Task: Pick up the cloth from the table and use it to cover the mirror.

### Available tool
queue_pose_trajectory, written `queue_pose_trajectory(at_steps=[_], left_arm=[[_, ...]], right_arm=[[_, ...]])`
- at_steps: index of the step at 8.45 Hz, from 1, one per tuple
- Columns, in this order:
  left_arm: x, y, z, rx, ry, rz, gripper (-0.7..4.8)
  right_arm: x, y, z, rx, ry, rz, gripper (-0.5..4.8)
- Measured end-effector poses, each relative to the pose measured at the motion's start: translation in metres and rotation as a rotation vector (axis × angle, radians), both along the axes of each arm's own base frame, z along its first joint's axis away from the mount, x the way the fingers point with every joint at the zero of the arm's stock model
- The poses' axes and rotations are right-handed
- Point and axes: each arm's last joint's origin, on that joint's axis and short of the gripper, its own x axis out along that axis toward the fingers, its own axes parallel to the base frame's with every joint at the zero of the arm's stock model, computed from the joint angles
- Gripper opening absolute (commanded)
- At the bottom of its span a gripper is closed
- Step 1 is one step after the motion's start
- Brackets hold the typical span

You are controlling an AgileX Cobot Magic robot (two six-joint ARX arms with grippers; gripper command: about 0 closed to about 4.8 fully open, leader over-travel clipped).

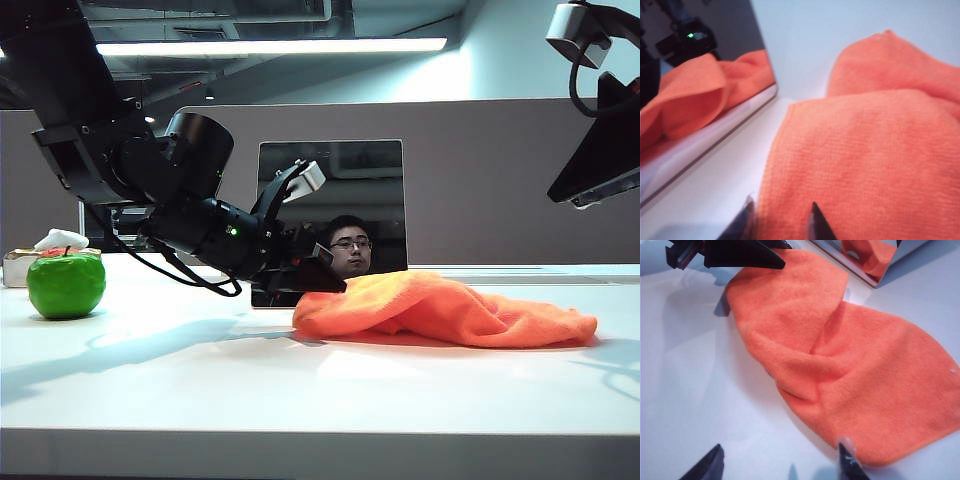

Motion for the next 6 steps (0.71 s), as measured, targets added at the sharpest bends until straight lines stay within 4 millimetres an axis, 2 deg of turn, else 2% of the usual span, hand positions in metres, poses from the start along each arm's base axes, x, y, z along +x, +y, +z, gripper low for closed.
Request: queue_pose_trajectory(at_steps=[4, 6], left_arm=[[-0.0001, 0.0012, -0.0023, 0.025, 0.015, 0.033, 1.53], [-0.0015, 0.0045, -0.0009, 0.066, 0.041, 0.066, 1.93]], right_arm=[[0.0000, 0.0000, 0.0000, 0.000, 0.000, 0.000, 2.84], [0.0000, 0.0000, 0.0000, 0.000, 0.000, 0.000, 2.84]])
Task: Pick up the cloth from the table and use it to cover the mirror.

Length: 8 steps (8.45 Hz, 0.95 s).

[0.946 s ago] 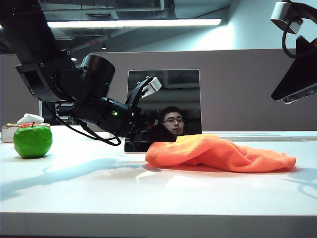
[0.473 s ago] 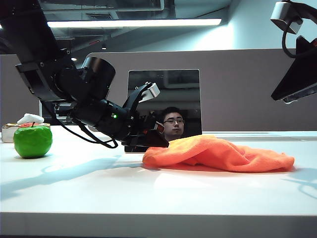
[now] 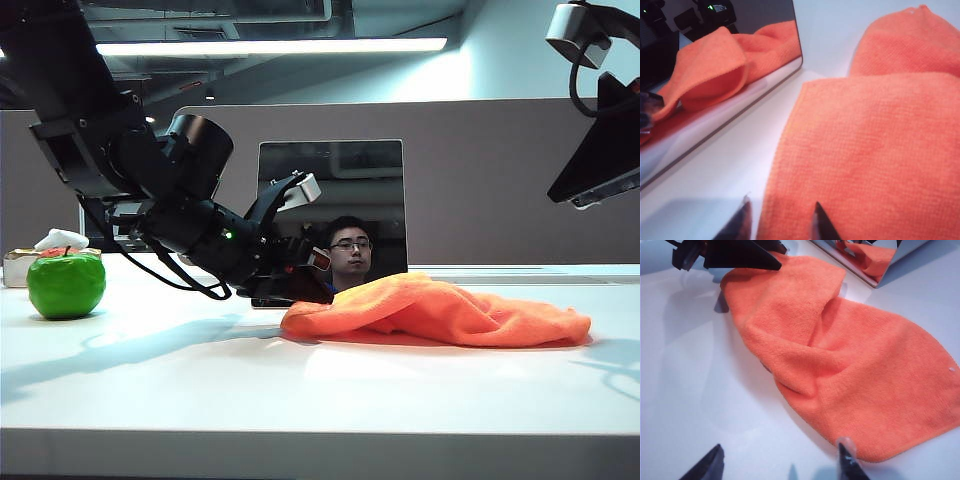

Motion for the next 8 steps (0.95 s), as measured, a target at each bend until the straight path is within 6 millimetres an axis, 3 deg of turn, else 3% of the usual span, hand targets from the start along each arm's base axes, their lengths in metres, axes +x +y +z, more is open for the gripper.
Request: queue_pose_trajectory(at_steps=[3, 4, 6, 8], left_arm=[[0.002, 0.019, 0.019, -0.001, 0.020, 0.021, 1.93], [0.000, 0.020, 0.019, -0.007, 0.038, 0.001, 1.94], [-0.004, 0.022, 0.012, 0.007, 0.134, -0.026, 2.48], [-0.005, 0.024, 0.011, 0.016, 0.156, -0.024, 2.19]], right_arm=[[0.000, 0.000, 0.000, 0.000, -0.003, 0.000, 2.84], [0.000, 0.000, 0.000, 0.000, -0.002, 0.000, 2.84], [0.000, 0.000, 0.000, 0.000, -0.003, 0.000, 2.83], [0.000, 0.000, 0.000, 0.001, -0.003, 0.000, 2.83]])
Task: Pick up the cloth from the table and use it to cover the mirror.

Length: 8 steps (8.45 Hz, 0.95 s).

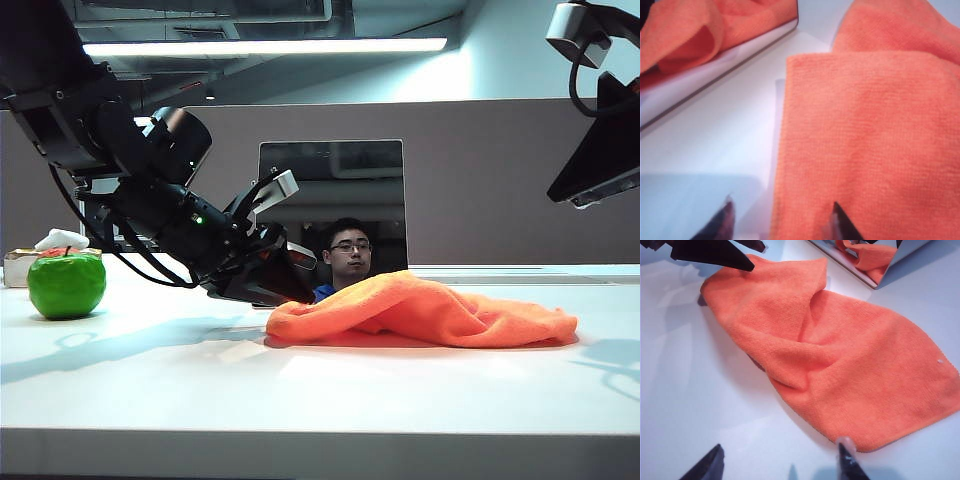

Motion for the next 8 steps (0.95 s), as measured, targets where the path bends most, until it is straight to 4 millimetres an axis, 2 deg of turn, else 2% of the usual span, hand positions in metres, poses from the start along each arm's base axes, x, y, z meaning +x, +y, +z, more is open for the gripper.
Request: queue_pose_trajectory(at_steps=[1, 2, 3, 4, 5, 8], left_arm=[[-0.001, 0.000, -0.001, 0.005, 0.012, 0.000, 1.44], [-0.001, 0.000, -0.001, 0.005, 0.013, 0.000, -0.06], [-0.002, 0.001, 0.008, -0.001, -0.003, 0.000, -0.06], [-0.016, 0.006, 0.090, -0.098, -0.246, 0.000, -0.06], [-0.022, 0.009, 0.105, -0.113, -0.284, 0.000, -0.06], [-0.031, 0.013, 0.119, -0.092, -0.275, 0.027, -0.06]], right_arm=[[0.000, 0.000, 0.000, 0.000, 0.000, 0.000, 2.83], [0.000, 0.000, 0.000, 0.000, 0.000, 0.000, 2.83], [0.000, 0.000, 0.000, 0.000, 0.000, 0.000, 2.83], [0.005, 0.001, 0.005, 0.008, -0.080, 0.000, 2.84], [0.007, 0.001, 0.008, 0.013, -0.114, 0.001, 2.84], [0.008, 0.001, 0.010, 0.017, -0.139, 0.003, 2.85]])
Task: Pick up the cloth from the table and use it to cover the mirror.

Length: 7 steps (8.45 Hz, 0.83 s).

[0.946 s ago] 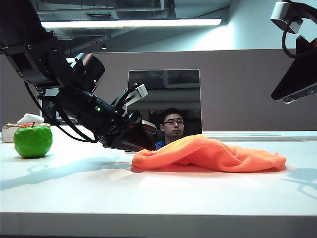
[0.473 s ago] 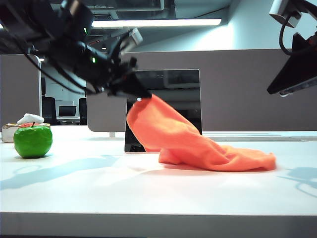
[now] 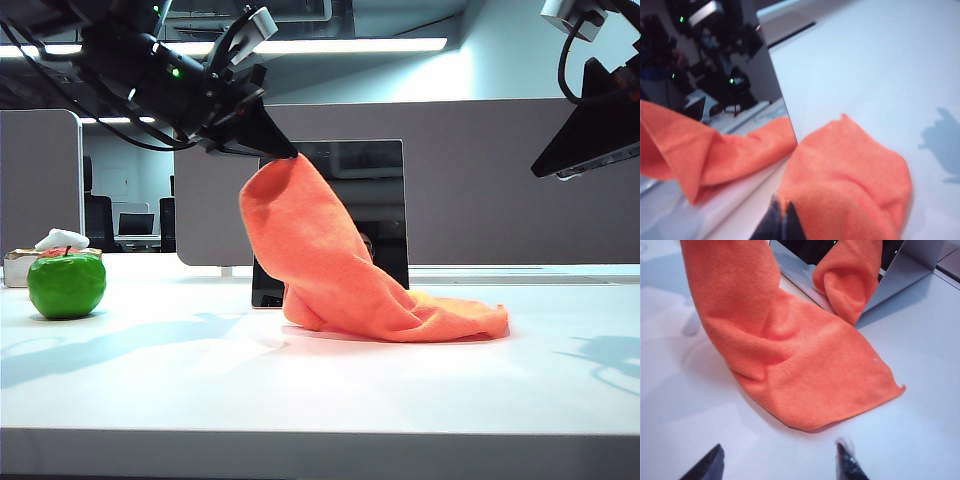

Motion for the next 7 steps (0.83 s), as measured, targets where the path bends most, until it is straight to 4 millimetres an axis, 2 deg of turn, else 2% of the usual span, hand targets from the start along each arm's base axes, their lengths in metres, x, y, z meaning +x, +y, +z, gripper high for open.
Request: queue_pose_trajectory(at_steps=[1, 2, 4, 5, 6, 7], left_arm=[[-0.007, 0.003, -0.002, 0.033, 0.080, 0.001, -0.06], [-0.019, 0.002, -0.012, 0.069, 0.209, -0.125, -0.06], [-0.033, 0.004, 0.002, 0.062, 0.190, -0.222, -0.06], [-0.039, 0.005, 0.010, 0.035, 0.181, -0.272, -0.06], [-0.050, 0.008, 0.027, -0.009, 0.135, -0.333, -0.06], [-0.069, 0.016, 0.058, -0.030, 0.028, -0.321, -0.06]], right_arm=[[0.002, 0.000, 0.003, 0.004, -0.039, 0.000, 2.85], [0.016, 0.002, -0.006, 0.008, -0.054, 0.002, 2.85], [0.018, 0.006, -0.011, 0.024, -0.026, 0.035, 2.86], [0.017, 0.013, -0.010, 0.040, -0.035, 0.076, 3.08], [0.014, 0.029, -0.008, 0.076, -0.037, 0.159, 3.11], [0.003, 0.058, -0.006, 0.091, -0.037, 0.287, 3.11]])
